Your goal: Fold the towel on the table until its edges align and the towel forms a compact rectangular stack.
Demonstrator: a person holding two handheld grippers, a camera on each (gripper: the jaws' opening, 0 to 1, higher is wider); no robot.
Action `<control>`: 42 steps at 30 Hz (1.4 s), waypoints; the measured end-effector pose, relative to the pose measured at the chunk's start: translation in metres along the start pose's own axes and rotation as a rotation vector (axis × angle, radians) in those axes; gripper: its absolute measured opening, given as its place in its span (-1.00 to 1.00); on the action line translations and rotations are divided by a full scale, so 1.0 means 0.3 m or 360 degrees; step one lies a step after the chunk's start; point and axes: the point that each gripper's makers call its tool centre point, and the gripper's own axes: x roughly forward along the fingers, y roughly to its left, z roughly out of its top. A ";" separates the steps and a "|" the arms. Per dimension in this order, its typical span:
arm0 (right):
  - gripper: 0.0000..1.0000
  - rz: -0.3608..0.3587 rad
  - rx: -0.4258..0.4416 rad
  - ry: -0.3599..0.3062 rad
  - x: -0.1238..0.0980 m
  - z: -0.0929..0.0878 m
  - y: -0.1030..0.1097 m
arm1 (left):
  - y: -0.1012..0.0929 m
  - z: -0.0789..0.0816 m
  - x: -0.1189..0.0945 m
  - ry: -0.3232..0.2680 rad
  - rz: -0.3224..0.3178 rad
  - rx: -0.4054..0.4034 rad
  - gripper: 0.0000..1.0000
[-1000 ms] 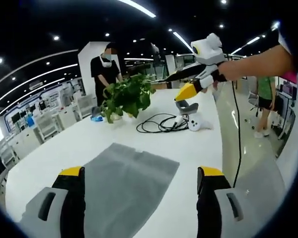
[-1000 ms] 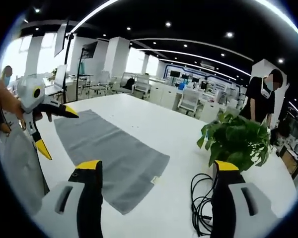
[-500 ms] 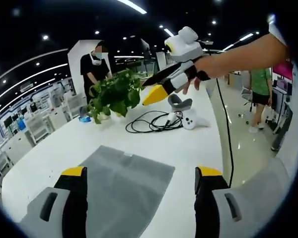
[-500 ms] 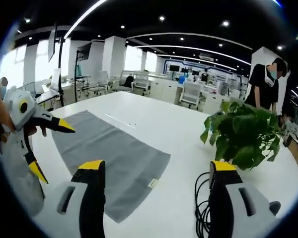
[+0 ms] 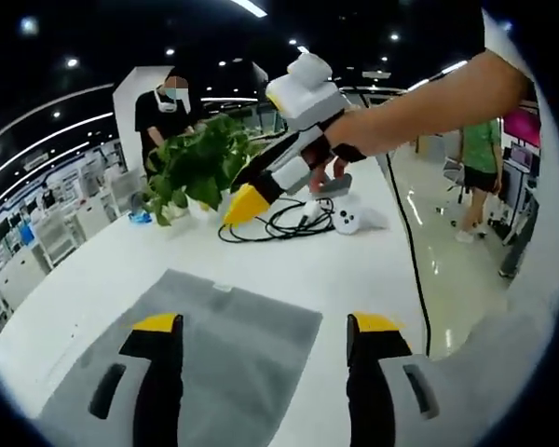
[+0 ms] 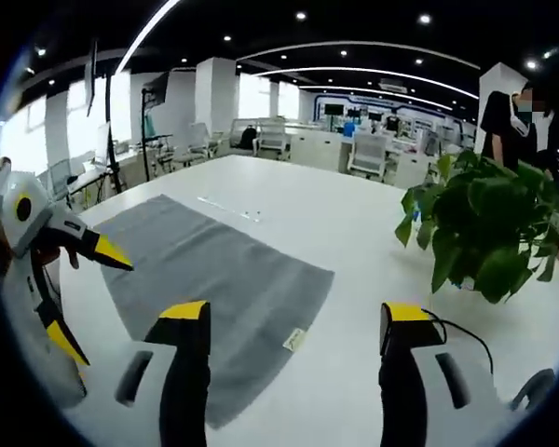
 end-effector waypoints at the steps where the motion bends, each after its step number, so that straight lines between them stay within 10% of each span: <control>1: 0.45 0.0009 0.0012 0.0000 0.009 -0.004 -0.001 | -0.008 -0.004 0.011 0.0006 -0.0017 0.0011 0.36; 12: 0.16 0.0032 0.0136 0.0016 0.130 -0.044 -0.074 | -0.113 -0.046 0.126 0.0060 -0.0233 0.0076 0.02; 42: -0.30 0.0005 0.0342 0.0019 0.426 -0.060 -0.158 | -0.179 -0.165 0.367 0.0221 -0.0377 0.0094 -0.43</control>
